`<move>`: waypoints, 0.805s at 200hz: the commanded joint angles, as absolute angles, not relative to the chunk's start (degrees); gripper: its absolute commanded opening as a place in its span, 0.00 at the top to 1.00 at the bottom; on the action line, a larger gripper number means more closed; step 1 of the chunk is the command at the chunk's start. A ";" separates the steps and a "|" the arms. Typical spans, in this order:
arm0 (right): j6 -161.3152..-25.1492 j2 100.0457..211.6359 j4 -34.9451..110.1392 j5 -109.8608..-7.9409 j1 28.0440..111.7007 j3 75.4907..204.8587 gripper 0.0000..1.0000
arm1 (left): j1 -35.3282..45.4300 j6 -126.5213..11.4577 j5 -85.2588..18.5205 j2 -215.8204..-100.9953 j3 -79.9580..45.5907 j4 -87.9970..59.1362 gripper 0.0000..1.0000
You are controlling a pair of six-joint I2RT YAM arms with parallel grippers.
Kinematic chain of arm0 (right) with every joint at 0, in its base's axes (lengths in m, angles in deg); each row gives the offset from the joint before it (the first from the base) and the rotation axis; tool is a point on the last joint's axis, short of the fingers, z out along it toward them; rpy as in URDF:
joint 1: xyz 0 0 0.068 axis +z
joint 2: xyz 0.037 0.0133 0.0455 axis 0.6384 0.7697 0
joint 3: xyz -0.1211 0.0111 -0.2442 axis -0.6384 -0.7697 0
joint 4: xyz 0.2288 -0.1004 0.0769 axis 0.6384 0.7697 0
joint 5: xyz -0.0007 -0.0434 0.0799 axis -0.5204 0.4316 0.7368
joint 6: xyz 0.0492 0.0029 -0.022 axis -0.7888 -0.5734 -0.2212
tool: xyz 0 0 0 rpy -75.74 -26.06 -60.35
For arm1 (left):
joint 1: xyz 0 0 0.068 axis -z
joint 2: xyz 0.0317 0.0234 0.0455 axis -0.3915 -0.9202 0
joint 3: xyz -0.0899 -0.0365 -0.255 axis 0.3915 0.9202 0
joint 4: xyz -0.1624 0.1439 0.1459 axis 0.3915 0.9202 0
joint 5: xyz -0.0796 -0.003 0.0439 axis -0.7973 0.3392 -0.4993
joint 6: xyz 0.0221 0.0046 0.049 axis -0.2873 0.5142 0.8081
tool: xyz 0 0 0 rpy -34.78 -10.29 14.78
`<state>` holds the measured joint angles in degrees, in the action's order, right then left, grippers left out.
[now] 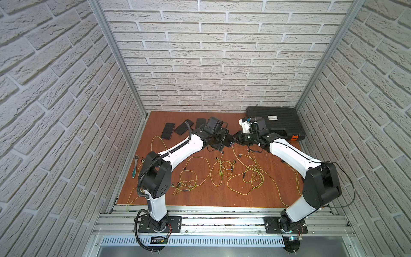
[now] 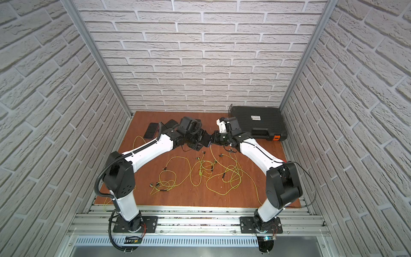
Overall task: Plug wired earphones into phones
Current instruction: Place the phone at the center of the board.
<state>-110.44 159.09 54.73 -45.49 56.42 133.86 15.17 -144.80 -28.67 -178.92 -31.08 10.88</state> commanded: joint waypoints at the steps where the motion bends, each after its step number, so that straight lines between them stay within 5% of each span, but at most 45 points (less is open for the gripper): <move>1: -108.96 152.33 55.36 -46.55 50.84 130.39 0.94 | 13.80 -141.58 -27.07 -177.12 -32.18 8.58 0.19; 46: -105.29 139.62 64.52 -49.06 38.86 122.71 0.94 | 12.16 -140.04 -28.97 -177.58 -32.65 8.42 0.18; 86: -101.14 129.82 75.29 -46.97 19.97 117.37 0.94 | 10.77 -139.89 -31.08 -177.37 -30.66 6.54 0.18; 120: -100.26 133.24 71.86 -40.36 8.69 114.89 0.94 | 9.96 -138.69 -32.68 -177.96 -30.09 4.90 0.19; 161: -102.95 142.28 57.78 -33.79 4.69 112.56 0.94 | 9.68 -137.78 -33.28 -177.47 -27.40 2.62 0.21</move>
<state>-102.20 139.14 69.60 -40.64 5.52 113.18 10.05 -139.29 -32.12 -178.92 -29.53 5.72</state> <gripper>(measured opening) 0.109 0.795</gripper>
